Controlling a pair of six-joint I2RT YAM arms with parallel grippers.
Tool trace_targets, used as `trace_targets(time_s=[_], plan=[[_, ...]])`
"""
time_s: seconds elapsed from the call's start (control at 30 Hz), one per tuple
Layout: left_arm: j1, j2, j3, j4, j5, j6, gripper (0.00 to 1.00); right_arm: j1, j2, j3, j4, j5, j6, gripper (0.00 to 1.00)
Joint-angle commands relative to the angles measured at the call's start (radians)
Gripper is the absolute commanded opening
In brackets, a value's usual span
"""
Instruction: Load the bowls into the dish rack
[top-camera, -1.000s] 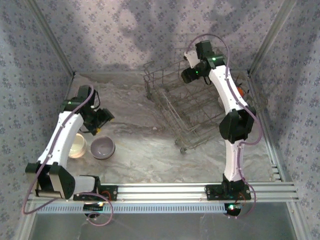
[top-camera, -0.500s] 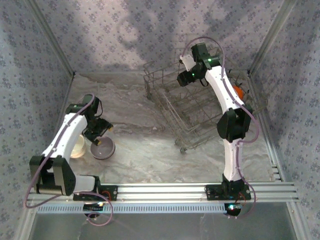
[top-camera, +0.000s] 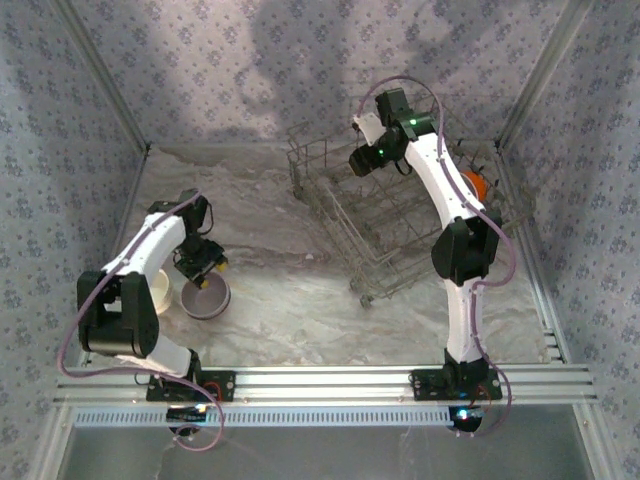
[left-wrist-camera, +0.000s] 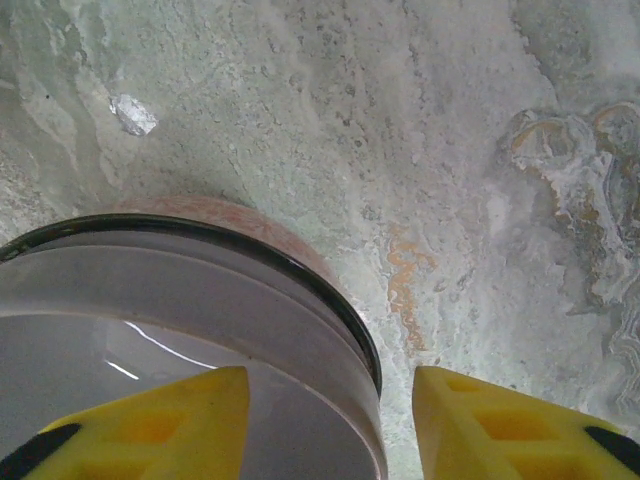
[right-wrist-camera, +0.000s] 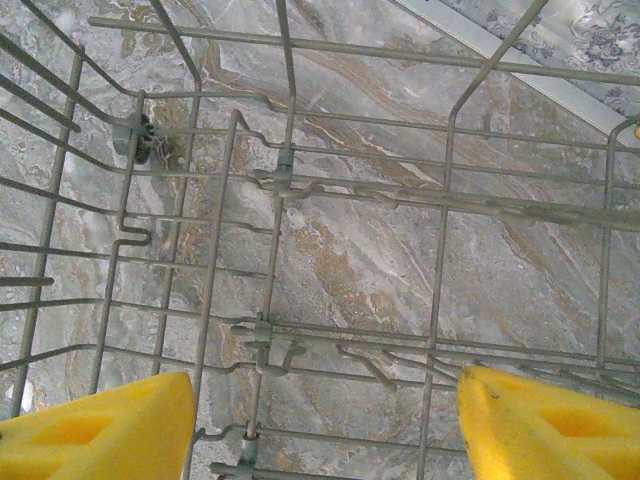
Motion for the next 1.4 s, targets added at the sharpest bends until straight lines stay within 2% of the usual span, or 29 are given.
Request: trace_targets(time_s=[0.0, 0.17, 0.33, 0.87, 1.37], plan=[[0.005, 0.023, 0.031, -0.022, -0.002, 0.040, 0.41, -0.002, 0.004, -0.006, -0.022, -0.004, 0.010, 0.71], [0.005, 0.046, 0.055, -0.049, -0.006, 0.082, 0.35, -0.003, 0.011, -0.005, -0.023, -0.007, 0.013, 0.71], [0.005, 0.081, 0.067, -0.075, 0.006, 0.120, 0.33, -0.005, 0.017, -0.006, -0.023, -0.013, 0.014, 0.71], [0.004, 0.086, 0.092, -0.109, 0.021, 0.150, 0.14, -0.008, 0.031, -0.003, -0.021, -0.021, 0.022, 0.71], [-0.070, 0.094, 0.224, -0.195, -0.034, 0.173, 0.02, -0.013, 0.040, 0.023, -0.023, -0.016, 0.031, 0.72]])
